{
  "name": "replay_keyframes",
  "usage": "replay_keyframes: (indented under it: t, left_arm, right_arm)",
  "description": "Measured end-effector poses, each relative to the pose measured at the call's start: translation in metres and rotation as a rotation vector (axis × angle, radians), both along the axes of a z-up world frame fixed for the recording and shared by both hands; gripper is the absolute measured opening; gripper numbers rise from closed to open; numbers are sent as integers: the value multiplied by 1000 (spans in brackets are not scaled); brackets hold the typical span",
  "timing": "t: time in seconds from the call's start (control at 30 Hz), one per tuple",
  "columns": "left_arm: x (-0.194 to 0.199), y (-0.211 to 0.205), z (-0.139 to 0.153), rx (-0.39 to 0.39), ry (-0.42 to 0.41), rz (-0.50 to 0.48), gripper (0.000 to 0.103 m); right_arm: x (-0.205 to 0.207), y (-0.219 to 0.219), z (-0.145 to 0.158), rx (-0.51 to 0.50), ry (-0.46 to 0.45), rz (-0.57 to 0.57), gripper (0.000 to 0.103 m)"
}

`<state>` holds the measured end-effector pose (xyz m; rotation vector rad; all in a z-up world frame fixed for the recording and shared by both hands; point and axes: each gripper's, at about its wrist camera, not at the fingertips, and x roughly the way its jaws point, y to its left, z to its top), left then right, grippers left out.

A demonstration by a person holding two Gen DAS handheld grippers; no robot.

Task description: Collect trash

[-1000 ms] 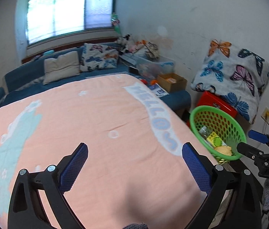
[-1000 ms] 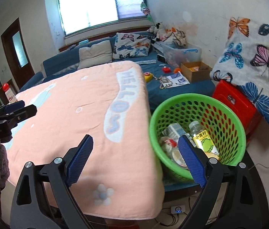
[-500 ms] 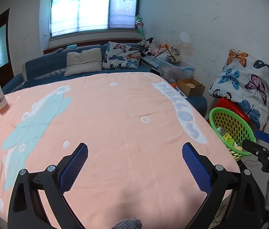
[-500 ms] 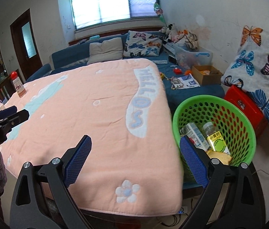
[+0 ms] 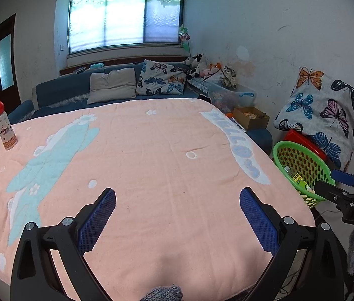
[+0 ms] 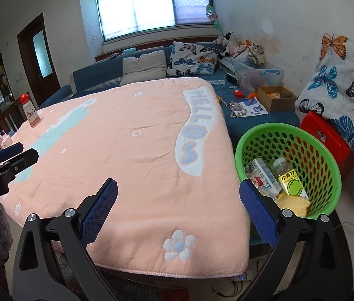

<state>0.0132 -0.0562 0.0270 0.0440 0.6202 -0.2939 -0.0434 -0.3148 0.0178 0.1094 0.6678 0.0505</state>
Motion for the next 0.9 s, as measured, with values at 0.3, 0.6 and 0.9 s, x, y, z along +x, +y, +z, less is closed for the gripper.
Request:
replay_keyframes:
  t: [0.3,0.6,0.9]
  left_arm:
    - [-6,0,-1,7,-6,0,96]
    - [-9,3,-4,11,0,2,96]
    - [-8,6,-6,12,2,9,96]
  right_arm:
    - [-4,2,1,1,-5,4,98]
    - [-7,1,2,12,-13,1,98]
    - [-9,3,3,15,-21,3,98]
